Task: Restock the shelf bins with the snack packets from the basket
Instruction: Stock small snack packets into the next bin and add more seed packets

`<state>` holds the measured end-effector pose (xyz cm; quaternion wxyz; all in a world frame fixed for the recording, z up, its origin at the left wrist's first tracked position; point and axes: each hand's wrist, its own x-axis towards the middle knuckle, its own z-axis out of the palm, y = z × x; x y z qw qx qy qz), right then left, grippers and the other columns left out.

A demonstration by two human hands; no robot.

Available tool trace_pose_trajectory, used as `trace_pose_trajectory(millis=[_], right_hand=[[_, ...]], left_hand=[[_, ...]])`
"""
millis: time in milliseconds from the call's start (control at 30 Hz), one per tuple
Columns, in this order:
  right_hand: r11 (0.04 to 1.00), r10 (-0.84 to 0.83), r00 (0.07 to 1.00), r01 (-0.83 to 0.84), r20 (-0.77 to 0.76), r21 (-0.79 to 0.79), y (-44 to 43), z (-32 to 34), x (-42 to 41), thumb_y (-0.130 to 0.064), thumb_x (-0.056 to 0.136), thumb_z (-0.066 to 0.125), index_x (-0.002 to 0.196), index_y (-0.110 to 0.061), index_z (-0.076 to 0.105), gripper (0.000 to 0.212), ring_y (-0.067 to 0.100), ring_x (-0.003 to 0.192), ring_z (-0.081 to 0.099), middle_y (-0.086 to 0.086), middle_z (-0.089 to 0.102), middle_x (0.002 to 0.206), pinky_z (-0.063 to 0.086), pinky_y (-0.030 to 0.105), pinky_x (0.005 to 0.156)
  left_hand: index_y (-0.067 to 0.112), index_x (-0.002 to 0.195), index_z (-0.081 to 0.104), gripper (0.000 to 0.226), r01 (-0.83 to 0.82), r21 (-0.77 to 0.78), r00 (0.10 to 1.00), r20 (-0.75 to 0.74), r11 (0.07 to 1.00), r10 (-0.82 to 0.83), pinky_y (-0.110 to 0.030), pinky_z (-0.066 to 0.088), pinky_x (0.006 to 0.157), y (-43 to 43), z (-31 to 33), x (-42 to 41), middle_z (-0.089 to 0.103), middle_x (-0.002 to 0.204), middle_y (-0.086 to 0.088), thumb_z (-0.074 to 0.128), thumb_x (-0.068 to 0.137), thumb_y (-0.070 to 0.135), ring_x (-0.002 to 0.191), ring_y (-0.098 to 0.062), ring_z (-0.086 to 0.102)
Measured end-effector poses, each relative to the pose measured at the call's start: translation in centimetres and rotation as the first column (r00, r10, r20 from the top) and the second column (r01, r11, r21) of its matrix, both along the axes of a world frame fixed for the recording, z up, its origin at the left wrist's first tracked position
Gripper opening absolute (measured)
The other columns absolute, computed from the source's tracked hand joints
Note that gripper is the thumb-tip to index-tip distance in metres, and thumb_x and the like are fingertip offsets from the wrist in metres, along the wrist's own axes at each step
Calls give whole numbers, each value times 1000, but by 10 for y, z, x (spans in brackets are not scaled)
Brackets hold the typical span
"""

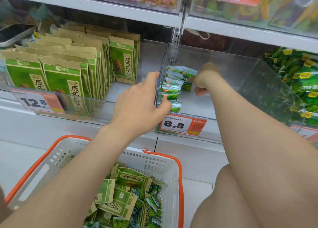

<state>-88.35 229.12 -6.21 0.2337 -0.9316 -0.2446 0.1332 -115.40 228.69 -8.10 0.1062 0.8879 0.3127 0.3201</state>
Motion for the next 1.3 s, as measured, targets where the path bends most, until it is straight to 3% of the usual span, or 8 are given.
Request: trace_pose_trajectory(millis=[200,367,500,667,733,867,1067,1300], right_hand=[[973,221,938,-229,268,0,-29,25,-36,-13,91,51,91,2,63,20,33,69,72,24,70,93,62,38,74],[899,292,809,-414,510,143,-70,41,-98,-29,92,42,86,-11,62,28,45,84,57,22,66,93,47,40,73],[761,508,675,-643,535,88,-105,51,-165,-34,82,48,61,-9,52,33,35,63,52,12,53,58,47,36,58],[445,896,397,-799,200,-404,-141,22,-225,-27,90,56,65,-13,38,34,26,58,44,3,37,64,34,30,52],[270,953,302,-815,23,-513,-147,-5,-240,-23,95,55,68,-17,39,32,23,62,48,1,41,70,37,29,53],[-5,959,170,-789,-226,-614,-155,-47,-263,-10,98,53,71,-18,45,29,16,59,49,1,51,76,41,29,48],[-75,979,67,-758,-193,-647,-157,-60,-287,-9,101,51,74,-16,43,29,15,60,49,1,52,79,41,29,47],[-64,984,59,-768,-170,-638,-149,-67,-289,-10,101,50,82,-15,48,19,15,62,50,1,53,82,42,30,48]], left_hand=[[23,146,43,53,86,3,984,158,996,-85,-44,52,77,-3,-6,-6,52,137,2,55,101,48,103,-24,64],[3,110,65,20,39,269,909,390,962,-146,-49,45,79,-22,-15,-17,54,109,-15,65,91,9,96,-34,56],[2,80,62,2,179,490,933,191,853,-306,-45,36,59,-36,-47,-36,53,79,-14,61,82,3,70,-34,51],[16,59,59,34,355,154,925,-197,922,-324,-26,35,41,-39,-117,-72,57,50,-3,53,81,40,40,-30,56],[17,71,69,43,359,-66,843,-405,931,-354,-30,48,48,-45,-133,-86,70,64,-4,42,79,49,56,-30,68],[19,90,67,29,141,-412,420,-799,900,-431,-36,56,75,-57,-165,-114,70,92,-2,51,90,43,90,-28,68],[5,118,62,20,22,-459,24,-888,888,-459,-43,55,92,-81,-202,-140,64,121,-11,60,98,7,111,-31,65],[2,131,61,34,29,-359,-33,-933,933,-358,-41,53,99,-75,-217,-153,62,134,-14,59,98,-7,122,-32,63]])
